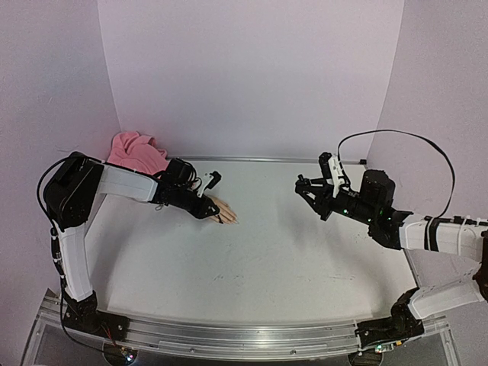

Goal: Paint the nails

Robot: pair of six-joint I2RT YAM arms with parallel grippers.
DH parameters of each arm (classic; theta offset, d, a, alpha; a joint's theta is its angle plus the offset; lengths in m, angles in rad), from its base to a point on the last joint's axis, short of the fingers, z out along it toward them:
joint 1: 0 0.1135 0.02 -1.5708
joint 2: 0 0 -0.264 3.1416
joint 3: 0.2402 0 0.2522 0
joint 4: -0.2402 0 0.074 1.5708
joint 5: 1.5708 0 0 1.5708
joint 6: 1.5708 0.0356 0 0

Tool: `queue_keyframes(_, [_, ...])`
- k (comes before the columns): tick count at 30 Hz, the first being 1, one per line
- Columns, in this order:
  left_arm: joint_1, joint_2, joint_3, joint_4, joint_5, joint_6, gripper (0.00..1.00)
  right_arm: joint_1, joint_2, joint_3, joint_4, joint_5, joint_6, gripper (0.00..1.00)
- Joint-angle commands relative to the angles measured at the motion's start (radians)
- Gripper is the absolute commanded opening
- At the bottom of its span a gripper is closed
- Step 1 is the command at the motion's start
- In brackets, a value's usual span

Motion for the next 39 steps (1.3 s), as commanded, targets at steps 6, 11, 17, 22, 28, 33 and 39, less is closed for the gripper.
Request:
queue_keyframes(6, [0.006, 0.002, 0.025, 0.034, -0.01, 0.014, 0.0, -0.005, -0.004, 0.005, 0.085, -0.02, 0.01, 0.0])
queue_keyframes(11, [0.006, 0.008, 0.025, 0.033, -0.009, 0.012, 0.0, -0.007, -0.002, 0.006, 0.086, -0.022, 0.01, 0.0])
queue_keyframes(17, [0.006, 0.006, 0.025, 0.031, -0.016, 0.016, 0.0, -0.006, -0.001, 0.006, 0.086, -0.023, 0.01, 0.0])
queue_keyframes(22, [0.006, 0.004, 0.025, 0.028, -0.029, 0.022, 0.0, -0.005, -0.001, 0.006, 0.086, -0.024, 0.01, 0.0])
queue_keyframes(28, [-0.002, -0.042, 0.008, 0.027, 0.004, 0.01, 0.0, -0.006, -0.001, 0.006, 0.086, -0.025, 0.011, 0.0])
queue_keyframes(33, [-0.005, -0.102, -0.011, 0.025, 0.052, -0.012, 0.0, -0.005, 0.002, 0.007, 0.094, -0.032, 0.014, 0.0])
queue_keyframes(39, [-0.005, -0.135, -0.032, 0.019, 0.088, -0.036, 0.0, -0.007, -0.024, -0.013, 0.102, -0.037, 0.021, 0.0])
